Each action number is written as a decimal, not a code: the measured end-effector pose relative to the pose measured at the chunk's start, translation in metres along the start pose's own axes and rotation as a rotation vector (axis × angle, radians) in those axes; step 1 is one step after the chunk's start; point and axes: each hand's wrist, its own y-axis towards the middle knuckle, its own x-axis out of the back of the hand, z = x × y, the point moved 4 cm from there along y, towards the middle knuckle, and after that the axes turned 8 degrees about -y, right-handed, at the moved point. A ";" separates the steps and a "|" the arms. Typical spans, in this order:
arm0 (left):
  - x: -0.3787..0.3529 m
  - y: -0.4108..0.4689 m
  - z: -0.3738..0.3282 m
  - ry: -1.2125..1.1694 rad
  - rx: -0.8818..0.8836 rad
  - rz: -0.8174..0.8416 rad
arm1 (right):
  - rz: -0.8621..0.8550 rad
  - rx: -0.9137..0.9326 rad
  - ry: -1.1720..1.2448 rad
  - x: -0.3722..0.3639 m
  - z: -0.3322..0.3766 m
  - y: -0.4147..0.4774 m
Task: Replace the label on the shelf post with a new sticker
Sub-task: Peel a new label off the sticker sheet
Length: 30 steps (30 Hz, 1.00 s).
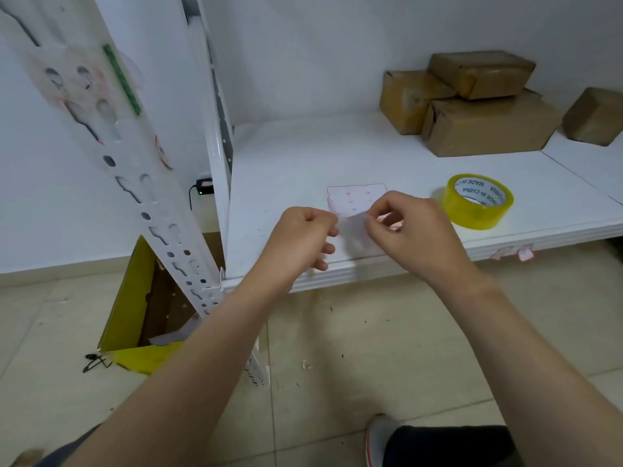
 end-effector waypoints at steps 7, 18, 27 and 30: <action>-0.002 0.008 -0.011 -0.508 0.033 0.132 | -0.301 0.479 0.131 0.027 0.034 -0.011; 0.003 0.004 -0.018 -0.282 -0.176 0.060 | -0.248 0.273 0.300 0.020 0.034 0.001; -0.002 -0.006 -0.032 -0.071 -0.423 0.069 | -0.296 0.193 0.122 0.021 0.026 0.008; -0.002 -0.007 -0.034 -0.047 -0.442 0.081 | -0.311 0.236 0.064 0.023 0.027 0.007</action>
